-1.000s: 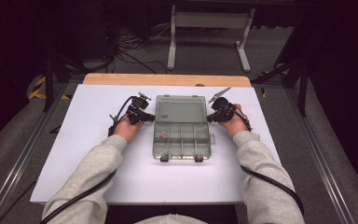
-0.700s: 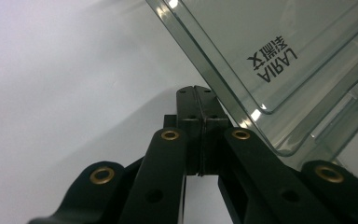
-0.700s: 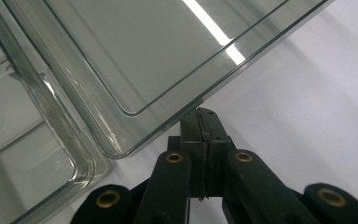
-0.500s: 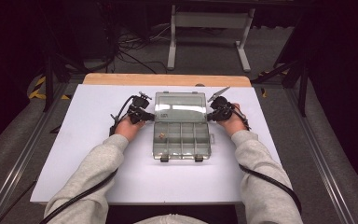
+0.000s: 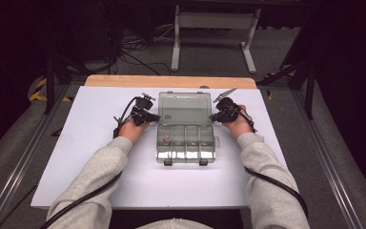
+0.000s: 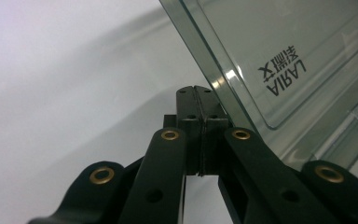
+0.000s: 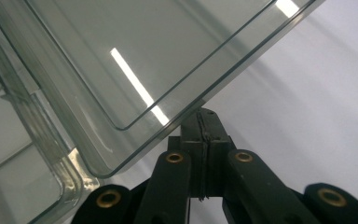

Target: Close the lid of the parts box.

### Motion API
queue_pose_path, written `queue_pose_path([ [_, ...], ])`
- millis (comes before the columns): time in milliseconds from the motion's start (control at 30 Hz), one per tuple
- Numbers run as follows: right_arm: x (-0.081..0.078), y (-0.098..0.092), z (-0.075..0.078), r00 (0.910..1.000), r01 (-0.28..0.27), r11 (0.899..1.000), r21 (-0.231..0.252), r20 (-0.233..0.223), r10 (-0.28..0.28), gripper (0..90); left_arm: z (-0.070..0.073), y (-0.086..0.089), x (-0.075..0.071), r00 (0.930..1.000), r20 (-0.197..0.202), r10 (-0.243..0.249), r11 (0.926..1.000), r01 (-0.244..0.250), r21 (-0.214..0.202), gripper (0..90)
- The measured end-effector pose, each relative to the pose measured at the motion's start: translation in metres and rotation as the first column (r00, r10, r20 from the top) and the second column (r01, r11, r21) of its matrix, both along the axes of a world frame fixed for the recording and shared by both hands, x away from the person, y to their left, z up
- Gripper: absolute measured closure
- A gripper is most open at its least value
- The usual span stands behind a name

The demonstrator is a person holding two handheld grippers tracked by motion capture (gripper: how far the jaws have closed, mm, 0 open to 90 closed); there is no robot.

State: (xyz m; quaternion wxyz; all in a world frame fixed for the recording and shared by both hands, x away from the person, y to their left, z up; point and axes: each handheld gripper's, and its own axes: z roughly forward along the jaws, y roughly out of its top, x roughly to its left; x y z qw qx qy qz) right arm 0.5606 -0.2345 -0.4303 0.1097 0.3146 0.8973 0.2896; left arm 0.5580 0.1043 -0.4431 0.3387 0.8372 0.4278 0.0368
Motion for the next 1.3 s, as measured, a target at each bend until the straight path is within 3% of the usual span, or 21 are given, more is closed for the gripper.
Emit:
queue_pose_path([
  [267, 0.000, -0.001, 0.009, 0.9993, 0.006, 0.999, 0.036, 0.038, -0.007, 90.0, 0.010, 0.001, 0.000, 0.9994, 0.034, 0.005, 0.9999, -0.004, -0.015, 89.3],
  [800, -0.001, 0.000, 0.025, 0.9950, 0.006, 0.998, 0.056, 0.099, -0.011, 90.0, 0.021, 0.006, -0.001, 0.9967, 0.081, 0.005, 0.9994, -0.002, -0.033, 86.8],
  [1300, -0.010, -0.002, 0.038, 0.9925, -0.020, 0.996, 0.090, 0.122, 0.009, 90.0, 0.031, 0.006, -0.011, 0.9942, 0.106, -0.014, 0.9985, 0.020, -0.051, 87.6],
])
